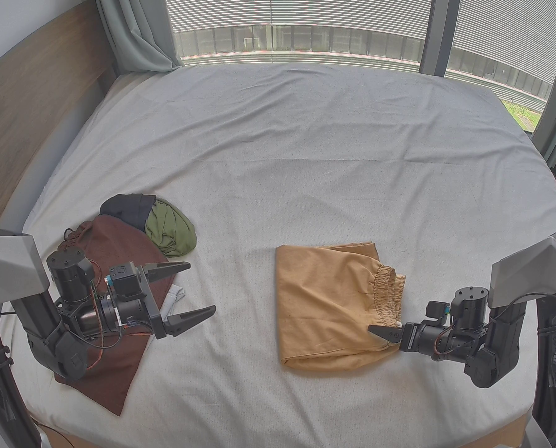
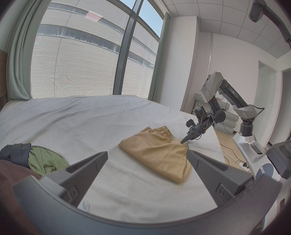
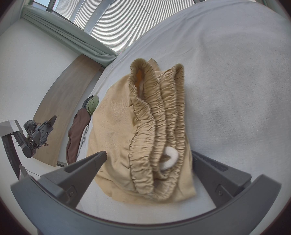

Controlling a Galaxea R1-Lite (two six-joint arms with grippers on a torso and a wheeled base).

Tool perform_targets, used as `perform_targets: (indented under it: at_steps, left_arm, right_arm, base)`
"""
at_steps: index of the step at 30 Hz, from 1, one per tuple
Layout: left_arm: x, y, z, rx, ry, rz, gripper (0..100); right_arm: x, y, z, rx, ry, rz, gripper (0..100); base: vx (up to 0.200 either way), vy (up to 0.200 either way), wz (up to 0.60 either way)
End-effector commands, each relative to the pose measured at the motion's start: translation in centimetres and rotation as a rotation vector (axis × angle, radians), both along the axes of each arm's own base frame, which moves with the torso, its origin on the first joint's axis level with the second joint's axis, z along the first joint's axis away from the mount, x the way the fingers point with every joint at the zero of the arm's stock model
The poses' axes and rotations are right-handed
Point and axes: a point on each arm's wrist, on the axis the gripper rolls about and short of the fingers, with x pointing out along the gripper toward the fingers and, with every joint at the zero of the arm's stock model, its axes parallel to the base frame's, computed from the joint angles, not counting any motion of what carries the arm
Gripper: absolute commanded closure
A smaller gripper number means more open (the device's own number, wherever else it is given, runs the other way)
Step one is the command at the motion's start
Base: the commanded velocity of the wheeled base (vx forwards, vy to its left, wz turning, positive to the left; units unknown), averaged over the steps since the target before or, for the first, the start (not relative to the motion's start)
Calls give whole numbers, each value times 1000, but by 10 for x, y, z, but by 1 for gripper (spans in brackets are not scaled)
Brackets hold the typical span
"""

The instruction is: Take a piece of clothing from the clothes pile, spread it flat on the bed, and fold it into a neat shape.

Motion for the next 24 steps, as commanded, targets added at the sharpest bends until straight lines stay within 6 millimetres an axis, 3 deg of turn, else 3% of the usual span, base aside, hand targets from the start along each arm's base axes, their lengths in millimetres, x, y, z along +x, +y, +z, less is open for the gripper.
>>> perform_targets:
  at_steps: [1,24]
  left_arm:
    - [0,0,0,0,1,-1,0]
    - [-1,-2,-1,3,1,0,0]
  right_arm:
    - [0,9,-1,7,0,26,0]
    - [-2,17,2,41,18,30,0]
  base:
    - [0,0,0]
    - [0,0,0]
